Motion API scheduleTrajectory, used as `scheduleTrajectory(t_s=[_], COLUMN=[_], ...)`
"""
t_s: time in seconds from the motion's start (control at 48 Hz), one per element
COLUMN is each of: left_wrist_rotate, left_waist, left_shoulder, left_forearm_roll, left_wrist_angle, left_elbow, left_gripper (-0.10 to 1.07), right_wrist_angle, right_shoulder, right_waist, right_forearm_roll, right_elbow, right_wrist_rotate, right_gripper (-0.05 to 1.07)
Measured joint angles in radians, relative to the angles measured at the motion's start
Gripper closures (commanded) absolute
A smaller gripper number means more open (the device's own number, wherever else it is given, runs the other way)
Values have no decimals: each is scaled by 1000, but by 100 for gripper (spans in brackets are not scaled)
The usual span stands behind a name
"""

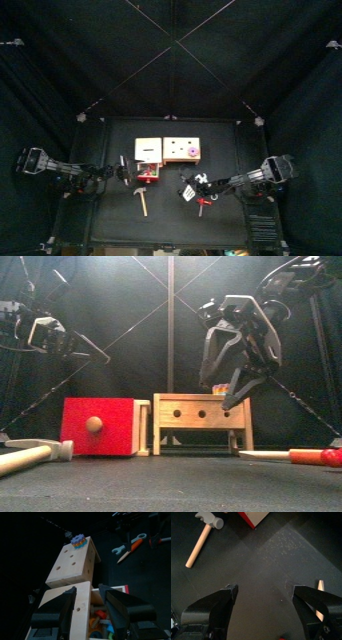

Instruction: Close drawer

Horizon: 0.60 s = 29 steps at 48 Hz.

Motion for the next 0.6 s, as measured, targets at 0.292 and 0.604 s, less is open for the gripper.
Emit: scheduleTrajectory(t_s=[0.292,0.604], left_wrist_rotate=[-64,-238], left_waist=[-46,-41], left_shoulder=[-2,-2], left_forearm_roll=[-12,-44], left_wrist_angle=[-6,-48], left_elbow=[0,0], left_gripper=[17,17], right_wrist_angle=[146,167], right_shoulder=[-61,-54], right_waist=[78,104], right_forearm_roll=[86,-25], right_elbow=[49,15], right_wrist_rotate=[2,5], right_gripper=[-1,-1])
